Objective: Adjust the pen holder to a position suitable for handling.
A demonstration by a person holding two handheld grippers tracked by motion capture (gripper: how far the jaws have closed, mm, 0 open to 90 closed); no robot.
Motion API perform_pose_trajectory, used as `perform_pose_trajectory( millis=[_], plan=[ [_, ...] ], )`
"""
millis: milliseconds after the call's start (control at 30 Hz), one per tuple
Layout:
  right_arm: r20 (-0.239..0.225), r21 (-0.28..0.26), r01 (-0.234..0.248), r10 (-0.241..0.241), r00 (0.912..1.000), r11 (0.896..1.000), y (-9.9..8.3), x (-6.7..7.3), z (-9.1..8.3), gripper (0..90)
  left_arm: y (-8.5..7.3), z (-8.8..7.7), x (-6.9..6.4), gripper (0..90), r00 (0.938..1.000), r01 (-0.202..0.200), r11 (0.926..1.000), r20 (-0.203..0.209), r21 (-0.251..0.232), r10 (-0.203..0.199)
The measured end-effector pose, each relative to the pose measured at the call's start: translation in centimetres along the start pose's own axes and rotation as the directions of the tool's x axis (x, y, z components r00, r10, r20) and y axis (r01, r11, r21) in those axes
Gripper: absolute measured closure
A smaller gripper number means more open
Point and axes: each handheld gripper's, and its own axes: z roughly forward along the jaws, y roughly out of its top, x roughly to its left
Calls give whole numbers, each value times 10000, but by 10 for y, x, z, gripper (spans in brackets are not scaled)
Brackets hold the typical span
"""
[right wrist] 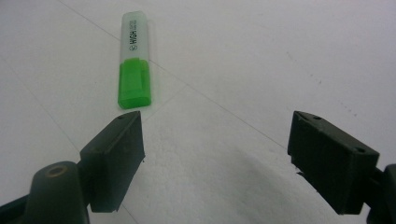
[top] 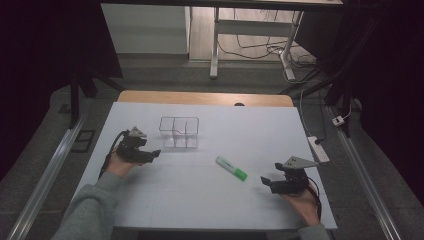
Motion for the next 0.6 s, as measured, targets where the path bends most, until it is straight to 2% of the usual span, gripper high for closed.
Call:
perform_pose_trajectory(
  millis=[100, 133, 333, 433, 600],
  plan=[
    [-30, -17, 15, -15, 10000, 10000, 0, 0, 0, 187, 3, 2, 4, 276, 9999, 56, 10000, -97, 10, -56],
    [-24, -18, 17, -17, 10000, 10000, 0, 0, 0, 186, 5, 4, 8, 285, 9997, 212, 9998, -128, -6, -212],
    [-42, -20, 8, -9, 10000, 10000, 0, 0, 0, 186, 11, 14, 16, 335, 9986, 321, 9994, -419, 141, -315],
    [-63, -22, 0, 0, 10000, 10000, 0, 0, 1, 186, 12, 16, 17, 377, 9987, 198, 9997, -474, 108, -193],
    [-79, -3, 2, -2, 10000, 10000, -1, 0, 1, 186, 19, 22, 20, 465, 9981, 260, 9997, -558, -36, -262]
  ],
)
